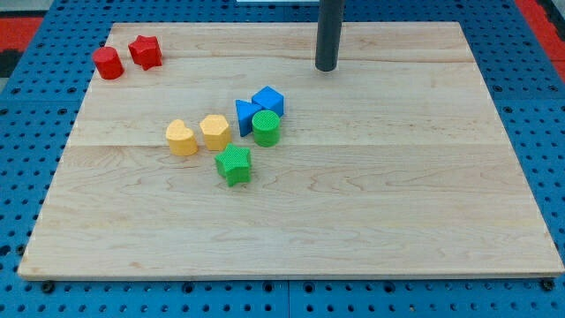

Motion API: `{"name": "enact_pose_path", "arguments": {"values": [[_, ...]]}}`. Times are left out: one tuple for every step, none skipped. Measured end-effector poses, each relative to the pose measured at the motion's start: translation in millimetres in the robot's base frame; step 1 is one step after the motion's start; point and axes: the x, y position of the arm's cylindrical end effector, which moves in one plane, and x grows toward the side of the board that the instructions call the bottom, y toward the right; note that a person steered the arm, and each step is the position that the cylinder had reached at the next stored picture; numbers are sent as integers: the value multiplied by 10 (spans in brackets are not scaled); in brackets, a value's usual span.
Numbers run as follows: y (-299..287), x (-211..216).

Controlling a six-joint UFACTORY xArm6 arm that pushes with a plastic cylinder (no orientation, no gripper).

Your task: Push the red star closer to yellow heart

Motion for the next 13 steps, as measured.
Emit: {"name": "enact_pose_path", "arguments": {"values": [[0,0],[97,63],[38,26],[-375,-42],[-1103,-252],[-1435,-38],[-1729,-287],[-1956,-941],[-2065,-1009],[-2047,-1004],[-2043,-998],[-2060,-974],[-2060,-983]]}}
